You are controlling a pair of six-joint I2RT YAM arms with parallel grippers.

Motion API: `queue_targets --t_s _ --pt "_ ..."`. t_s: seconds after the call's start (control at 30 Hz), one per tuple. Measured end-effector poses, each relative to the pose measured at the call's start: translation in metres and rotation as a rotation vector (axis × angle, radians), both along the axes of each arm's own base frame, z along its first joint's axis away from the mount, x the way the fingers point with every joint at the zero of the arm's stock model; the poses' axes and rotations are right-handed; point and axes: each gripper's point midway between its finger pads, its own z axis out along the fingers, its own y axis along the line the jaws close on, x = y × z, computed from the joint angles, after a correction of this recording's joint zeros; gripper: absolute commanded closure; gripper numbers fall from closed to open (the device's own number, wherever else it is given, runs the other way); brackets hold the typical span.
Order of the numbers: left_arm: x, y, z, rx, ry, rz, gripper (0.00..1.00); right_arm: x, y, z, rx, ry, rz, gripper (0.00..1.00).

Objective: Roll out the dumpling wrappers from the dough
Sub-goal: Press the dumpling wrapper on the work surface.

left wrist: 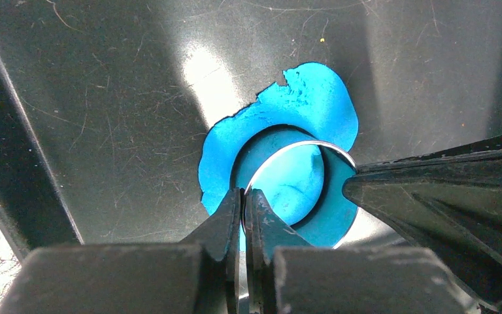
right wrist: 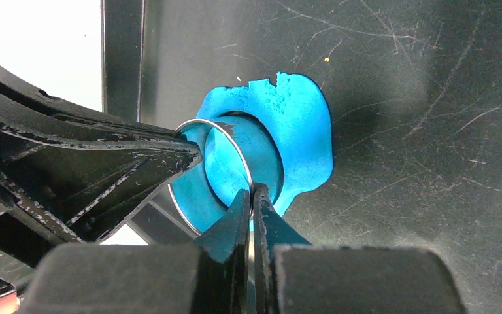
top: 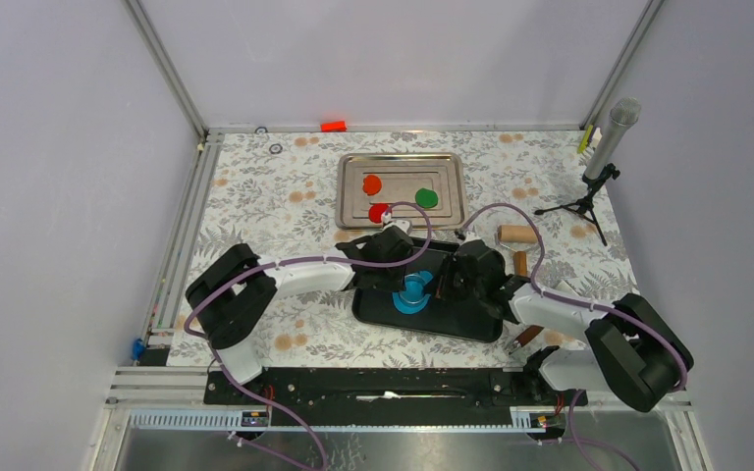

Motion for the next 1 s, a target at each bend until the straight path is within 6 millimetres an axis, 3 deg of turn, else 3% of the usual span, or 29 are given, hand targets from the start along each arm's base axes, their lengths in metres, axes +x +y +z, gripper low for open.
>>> queue_targets --t_s 0.47,1.0 --pt "0.0023 0.0015 -0.0019 0.018 0.024 0.004 1.0 0.0082 0.0055 -0.0026 -0.045 0.035 0.026 1.0" --pt "0.0016 -0.0036 0.0006 -0.003 0.013 -0.059 1.0 0.0002 -0.0014 -0.0035 0.014 -0.003 -0.017 1.0"
